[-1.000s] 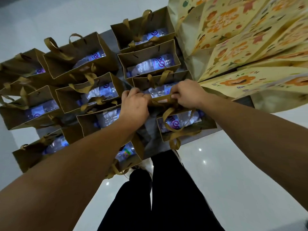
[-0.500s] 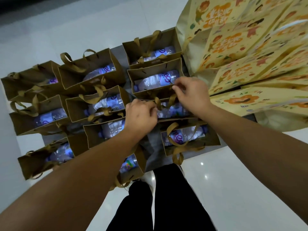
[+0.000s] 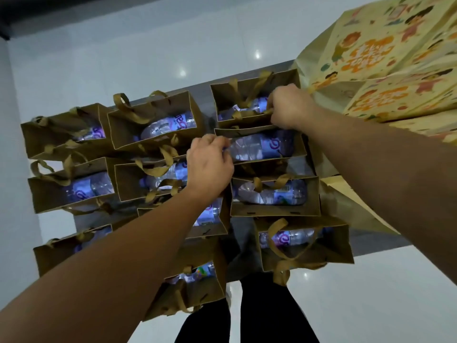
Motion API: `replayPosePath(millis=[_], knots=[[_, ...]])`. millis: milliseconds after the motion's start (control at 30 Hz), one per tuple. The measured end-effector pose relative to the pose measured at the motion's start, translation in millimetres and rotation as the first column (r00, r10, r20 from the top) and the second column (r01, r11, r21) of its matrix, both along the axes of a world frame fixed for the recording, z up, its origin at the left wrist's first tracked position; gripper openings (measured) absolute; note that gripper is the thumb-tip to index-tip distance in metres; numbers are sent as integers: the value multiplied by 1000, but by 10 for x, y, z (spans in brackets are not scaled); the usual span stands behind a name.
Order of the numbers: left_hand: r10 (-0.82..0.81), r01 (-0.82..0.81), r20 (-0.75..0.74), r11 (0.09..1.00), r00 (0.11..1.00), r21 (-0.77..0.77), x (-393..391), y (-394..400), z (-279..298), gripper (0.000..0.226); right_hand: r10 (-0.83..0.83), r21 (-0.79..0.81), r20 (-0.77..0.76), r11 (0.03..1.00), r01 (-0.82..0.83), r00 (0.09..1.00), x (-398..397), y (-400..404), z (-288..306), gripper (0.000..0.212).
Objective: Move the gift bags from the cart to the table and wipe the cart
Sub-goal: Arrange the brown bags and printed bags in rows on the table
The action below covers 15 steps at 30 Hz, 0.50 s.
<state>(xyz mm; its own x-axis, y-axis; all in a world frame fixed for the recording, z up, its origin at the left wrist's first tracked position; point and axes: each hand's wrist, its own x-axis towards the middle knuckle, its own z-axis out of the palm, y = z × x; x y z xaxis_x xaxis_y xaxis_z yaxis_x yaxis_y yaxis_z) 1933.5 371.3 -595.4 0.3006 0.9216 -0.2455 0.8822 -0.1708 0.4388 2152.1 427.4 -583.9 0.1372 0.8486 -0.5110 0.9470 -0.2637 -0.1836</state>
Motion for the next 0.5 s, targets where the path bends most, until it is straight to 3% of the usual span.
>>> replayPosePath(millis=[100, 233, 333, 433, 500], knots=[[-2, 1, 38, 1000, 999, 20, -24, 33, -43, 25, -85, 109, -130, 989, 100, 988, 26, 102, -5, 22], [3, -4, 55, 1000, 999, 25, 12, 134, -60, 23, -272, 168, -436, 912, 374, 858, 137, 212, -18, 23], [9, -10, 71, 1000, 997, 5, 73, 192, -62, 24, -334, 167, -496, 869, 466, 801, 175, 255, -14, 20], [10, -9, 76, 1000, 997, -6, 91, 215, -82, 24, -370, 268, -529, 781, 564, 764, 162, 340, 2, 19], [18, -18, 77, 1000, 997, -8, 87, 232, -90, 24, -302, 340, -394, 830, 442, 868, 172, 406, 23, 31]])
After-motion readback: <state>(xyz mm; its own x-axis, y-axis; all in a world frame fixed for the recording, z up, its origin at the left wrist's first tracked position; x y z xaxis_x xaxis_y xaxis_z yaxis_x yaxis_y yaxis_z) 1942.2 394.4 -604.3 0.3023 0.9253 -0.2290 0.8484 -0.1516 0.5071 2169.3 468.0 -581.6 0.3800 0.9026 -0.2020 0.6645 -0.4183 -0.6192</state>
